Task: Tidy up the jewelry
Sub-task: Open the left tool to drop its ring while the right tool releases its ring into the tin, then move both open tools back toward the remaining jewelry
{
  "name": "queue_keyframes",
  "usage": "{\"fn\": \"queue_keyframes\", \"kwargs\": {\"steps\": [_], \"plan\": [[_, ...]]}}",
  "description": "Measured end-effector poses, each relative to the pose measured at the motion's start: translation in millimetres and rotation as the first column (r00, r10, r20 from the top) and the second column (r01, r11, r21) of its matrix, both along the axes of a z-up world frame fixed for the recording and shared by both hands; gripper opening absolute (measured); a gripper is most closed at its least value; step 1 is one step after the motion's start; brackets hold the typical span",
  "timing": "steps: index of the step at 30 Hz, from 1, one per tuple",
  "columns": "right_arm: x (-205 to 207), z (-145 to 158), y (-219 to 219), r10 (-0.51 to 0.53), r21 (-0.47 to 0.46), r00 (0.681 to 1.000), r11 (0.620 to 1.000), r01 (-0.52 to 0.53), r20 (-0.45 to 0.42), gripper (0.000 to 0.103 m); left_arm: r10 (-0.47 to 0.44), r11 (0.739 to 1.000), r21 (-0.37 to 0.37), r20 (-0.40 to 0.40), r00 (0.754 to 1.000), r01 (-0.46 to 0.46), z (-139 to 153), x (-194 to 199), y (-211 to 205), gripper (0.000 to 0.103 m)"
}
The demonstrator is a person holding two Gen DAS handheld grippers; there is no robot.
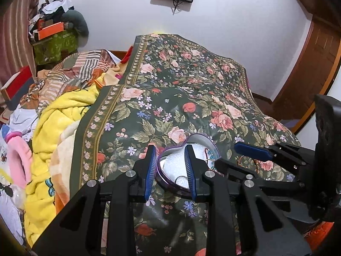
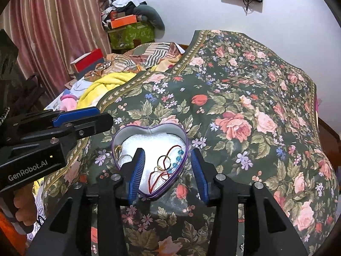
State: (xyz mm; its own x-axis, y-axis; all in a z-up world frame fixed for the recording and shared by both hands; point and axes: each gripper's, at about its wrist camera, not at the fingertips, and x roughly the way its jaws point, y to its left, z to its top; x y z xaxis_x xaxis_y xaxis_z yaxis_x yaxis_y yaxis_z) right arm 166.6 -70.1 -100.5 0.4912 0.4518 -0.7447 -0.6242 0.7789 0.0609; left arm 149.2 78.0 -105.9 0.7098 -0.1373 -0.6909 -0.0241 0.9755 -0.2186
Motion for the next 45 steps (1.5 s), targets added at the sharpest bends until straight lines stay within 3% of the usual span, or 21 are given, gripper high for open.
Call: {"fn": "queue_keyframes", "kwargs": {"steps": [10, 14, 22, 36, 45], "plan": [[-9, 20, -28, -0.065, 0.017, 0.997, 0.998, 0.064, 0.040, 0.042, -0.013, 0.999, 0.036, 0.022, 1.000, 0.012, 18, -16, -16, 0.027], [-13, 28, -45, -0.102, 0.023, 0.994, 0.995, 0.101, 0.050, 0.042, -0.026, 0.998, 0.053, 0.036, 0.999, 0.024, 25, -24, -27, 0.036], [-18, 35, -94, -0.198, 0.026, 0.979, 0.980, 0.197, 0.040, 0.042, -0.088, 0.993, 0.084, 0.020, 0.996, 0.086, 29, -35, -64, 0.040], [-28, 15, -168, -0.323, 0.006, 0.946, 0.946, 0.323, -0.025, 0.042, -0.205, 0.972, 0.094, -0.106, 0.973, 0.215, -10, -37, -125, 0.041], [-46, -15, -158, -0.274, 0.013, 0.950, 0.960, 0.279, -0.147, 0.042, -0.232, 0.964, 0.089, -0.186, 0.955, 0.251, -41, -43, -137, 0.041]]}}
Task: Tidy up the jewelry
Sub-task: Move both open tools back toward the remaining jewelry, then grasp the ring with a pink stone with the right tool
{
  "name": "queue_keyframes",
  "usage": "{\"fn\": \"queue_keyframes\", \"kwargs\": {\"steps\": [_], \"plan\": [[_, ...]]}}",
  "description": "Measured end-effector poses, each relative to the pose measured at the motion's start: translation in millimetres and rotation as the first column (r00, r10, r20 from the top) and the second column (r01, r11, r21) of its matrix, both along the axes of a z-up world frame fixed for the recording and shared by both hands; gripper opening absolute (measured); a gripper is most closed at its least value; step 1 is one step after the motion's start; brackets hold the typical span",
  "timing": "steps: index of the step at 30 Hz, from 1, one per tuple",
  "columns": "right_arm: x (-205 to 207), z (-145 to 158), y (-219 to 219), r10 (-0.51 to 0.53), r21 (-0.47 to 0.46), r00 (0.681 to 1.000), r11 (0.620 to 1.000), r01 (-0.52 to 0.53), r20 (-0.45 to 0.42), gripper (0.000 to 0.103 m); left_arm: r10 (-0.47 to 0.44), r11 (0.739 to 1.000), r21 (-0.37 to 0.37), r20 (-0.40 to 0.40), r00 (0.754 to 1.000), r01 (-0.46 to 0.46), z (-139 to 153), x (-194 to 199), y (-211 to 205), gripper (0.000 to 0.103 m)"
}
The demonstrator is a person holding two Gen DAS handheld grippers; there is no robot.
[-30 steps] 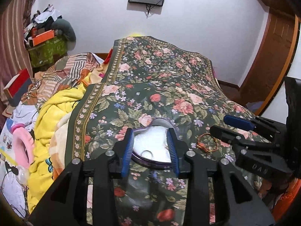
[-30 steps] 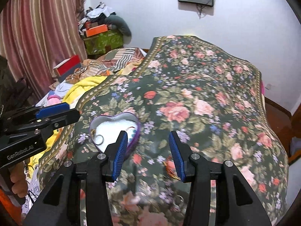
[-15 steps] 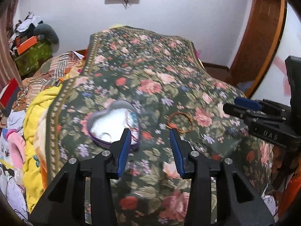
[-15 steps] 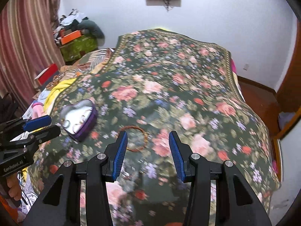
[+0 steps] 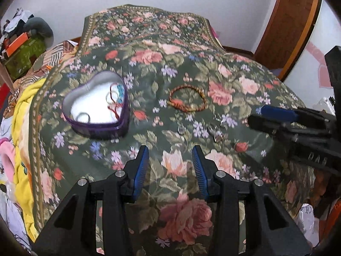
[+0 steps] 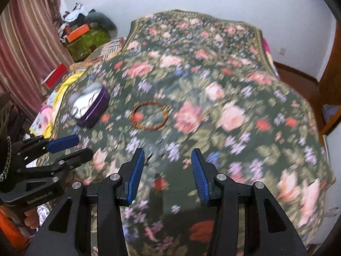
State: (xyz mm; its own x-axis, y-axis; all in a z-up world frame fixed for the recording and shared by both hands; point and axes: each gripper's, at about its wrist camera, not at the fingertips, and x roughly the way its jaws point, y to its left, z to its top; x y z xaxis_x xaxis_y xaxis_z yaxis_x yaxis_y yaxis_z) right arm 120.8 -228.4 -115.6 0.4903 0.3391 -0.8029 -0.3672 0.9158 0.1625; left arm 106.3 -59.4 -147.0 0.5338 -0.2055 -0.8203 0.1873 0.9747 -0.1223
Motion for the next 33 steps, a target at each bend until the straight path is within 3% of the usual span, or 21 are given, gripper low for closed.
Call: {"fn": "queue_keyframes", "kwargs": {"steps": [10, 12, 16, 20, 33], "plan": [[1, -29, 20, 0.033, 0.053, 0.995, 0.998, -0.028, -0.092, 0.041, 0.007, 1.000, -0.017, -0.026, 1.000, -0.008, -12, -3, 5, 0.041], [3, -32, 22, 0.035, 0.064, 0.994, 0.998, -0.028, -0.103, 0.031, 0.010, 1.000, -0.017, -0.031, 0.999, -0.011, -14, -3, 6, 0.041], [7, -38, 28, 0.044, 0.071, 0.991, 0.997, -0.035, -0.124, 0.021, 0.007, 1.000, -0.017, -0.039, 0.999, -0.007, -17, -1, 7, 0.041], [8, -41, 31, 0.039, 0.058, 0.993, 0.998, -0.033, -0.109, 0.012, -0.008, 1.000, -0.014, -0.039, 0.999, 0.007, -18, 1, 4, 0.041], [8, -23, 10, -0.012, 0.069, 0.999, 0.997, 0.014, -0.032, 0.011, -0.047, 0.999, -0.006, -0.046, 0.998, 0.047, -22, 27, -19, 0.037]]}}
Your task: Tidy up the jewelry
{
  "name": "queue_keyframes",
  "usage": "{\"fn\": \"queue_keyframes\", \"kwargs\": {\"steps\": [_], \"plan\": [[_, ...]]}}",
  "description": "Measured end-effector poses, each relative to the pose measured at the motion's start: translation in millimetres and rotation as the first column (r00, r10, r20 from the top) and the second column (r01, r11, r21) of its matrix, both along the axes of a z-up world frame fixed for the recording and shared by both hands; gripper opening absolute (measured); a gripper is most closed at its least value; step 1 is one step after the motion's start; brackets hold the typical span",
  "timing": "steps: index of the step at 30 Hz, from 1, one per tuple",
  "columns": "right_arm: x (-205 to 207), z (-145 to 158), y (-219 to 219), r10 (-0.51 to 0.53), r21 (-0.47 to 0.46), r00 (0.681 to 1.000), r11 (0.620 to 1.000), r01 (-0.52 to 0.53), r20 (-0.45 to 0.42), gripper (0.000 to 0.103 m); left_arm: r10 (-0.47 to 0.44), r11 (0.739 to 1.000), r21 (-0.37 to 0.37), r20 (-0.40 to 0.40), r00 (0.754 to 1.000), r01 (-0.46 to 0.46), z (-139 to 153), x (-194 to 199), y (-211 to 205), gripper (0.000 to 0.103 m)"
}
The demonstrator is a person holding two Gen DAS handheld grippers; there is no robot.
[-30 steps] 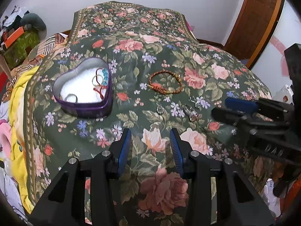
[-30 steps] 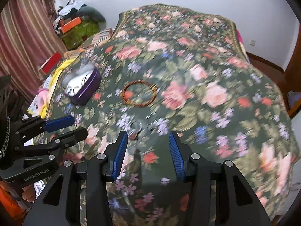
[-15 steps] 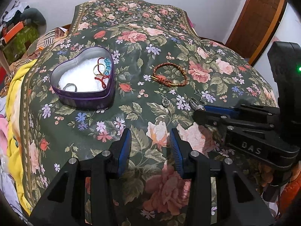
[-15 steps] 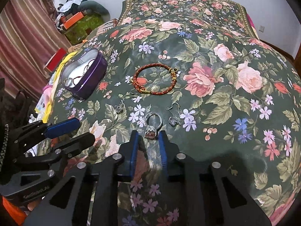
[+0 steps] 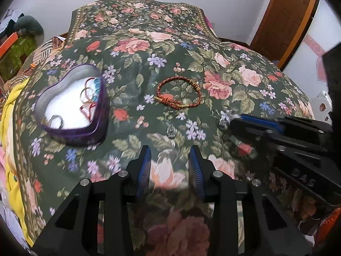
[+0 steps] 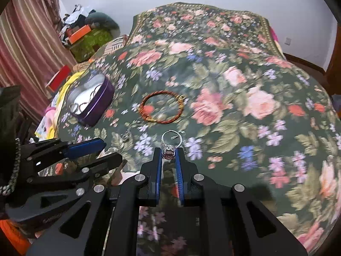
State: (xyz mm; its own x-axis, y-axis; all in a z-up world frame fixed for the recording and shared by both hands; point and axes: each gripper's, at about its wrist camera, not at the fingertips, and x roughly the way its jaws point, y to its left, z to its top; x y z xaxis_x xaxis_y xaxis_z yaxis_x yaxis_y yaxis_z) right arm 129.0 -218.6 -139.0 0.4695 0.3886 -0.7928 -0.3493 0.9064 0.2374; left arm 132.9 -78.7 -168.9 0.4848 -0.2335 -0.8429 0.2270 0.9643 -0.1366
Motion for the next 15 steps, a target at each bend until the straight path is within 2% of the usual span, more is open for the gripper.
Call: {"fn": "queue_keyframes", "kwargs": {"steps": [5, 7, 12, 15], "plan": [[3, 1, -16, -0.037, 0.014, 0.999, 0.999, 0.036, 0.003, 0.011, 0.006, 1.000, 0.007, -0.002, 1.000, -0.006, -3, 12, -6, 0.026], [4, 0, -20, -0.044, 0.019, 0.999, 0.999, 0.044, -0.001, 0.011, 0.016, 1.000, 0.006, -0.003, 1.000, -0.016, -4, 15, -7, 0.025], [4, -1, -20, -0.045, 0.015, 0.999, 0.999, 0.045, 0.002, 0.011, 0.027, 0.999, 0.030, 0.007, 1.000, -0.027, -5, 18, -10, 0.008], [4, -1, -20, -0.043, 0.016, 0.999, 0.999, 0.043, 0.004, 0.011, 0.025, 0.999, 0.041, 0.012, 1.000, -0.026, -5, 19, -11, 0.008]]}}
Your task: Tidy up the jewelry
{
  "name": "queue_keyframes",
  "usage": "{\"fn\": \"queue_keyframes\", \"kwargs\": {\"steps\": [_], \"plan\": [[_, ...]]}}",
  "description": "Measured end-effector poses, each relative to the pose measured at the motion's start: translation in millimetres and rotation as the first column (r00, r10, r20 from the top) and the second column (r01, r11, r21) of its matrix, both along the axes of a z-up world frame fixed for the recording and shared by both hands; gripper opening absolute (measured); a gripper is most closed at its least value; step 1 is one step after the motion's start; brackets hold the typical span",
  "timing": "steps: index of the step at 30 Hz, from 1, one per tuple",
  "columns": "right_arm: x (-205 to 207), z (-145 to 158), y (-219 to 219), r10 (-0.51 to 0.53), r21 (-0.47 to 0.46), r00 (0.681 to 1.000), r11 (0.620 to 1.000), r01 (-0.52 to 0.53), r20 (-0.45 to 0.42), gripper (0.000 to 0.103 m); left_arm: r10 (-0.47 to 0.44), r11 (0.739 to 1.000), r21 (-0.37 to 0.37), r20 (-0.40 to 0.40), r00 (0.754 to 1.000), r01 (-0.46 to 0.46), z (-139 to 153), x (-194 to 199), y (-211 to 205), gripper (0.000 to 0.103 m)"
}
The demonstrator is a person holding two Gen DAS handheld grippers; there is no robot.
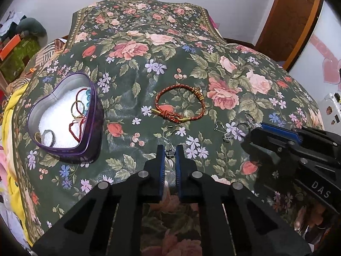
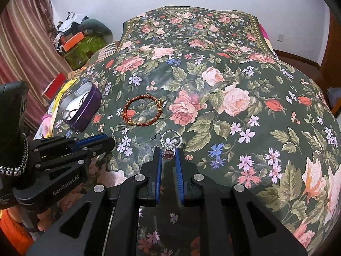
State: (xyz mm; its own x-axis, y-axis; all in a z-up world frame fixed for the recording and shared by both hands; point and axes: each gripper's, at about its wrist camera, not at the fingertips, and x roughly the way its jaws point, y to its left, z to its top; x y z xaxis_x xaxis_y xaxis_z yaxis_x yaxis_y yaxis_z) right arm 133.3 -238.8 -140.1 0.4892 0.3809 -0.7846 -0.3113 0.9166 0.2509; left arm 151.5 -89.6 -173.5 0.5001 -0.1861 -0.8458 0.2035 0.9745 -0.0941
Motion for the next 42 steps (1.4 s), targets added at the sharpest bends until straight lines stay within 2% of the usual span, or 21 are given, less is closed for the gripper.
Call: {"fn": "queue_keyframes", "kwargs": {"steps": [6, 19, 33, 42], "plan": [[-1, 4, -3, -0.007, 0.001, 1.000, 1.000, 0.007, 0.007, 0.011, 0.007, 1.000, -0.005, 0.026, 1.000, -0.006, 9, -6, 1, 0.008], [-2, 38, 10, 0.005, 0.007, 0.996, 1.000, -0.006, 0.092, 0.011, 0.034, 0.999, -0.035, 0.154, 0.987, -0.029, 60, -25, 16, 0.008], [1, 75, 56, 0.085, 0.013, 0.975, 0.996, -0.089, 0.205, 0.011, 0.152, 0.988, -0.076, 0.264, 0.953, -0.136, 102, -40, 68, 0.008], [2, 89, 87, 0.135, 0.020, 0.960, 0.989, -0.145, 0.247, 0.011, 0.218, 0.976, -0.091, 0.296, 0.930, -0.200, 112, -41, 99, 0.008]]}}
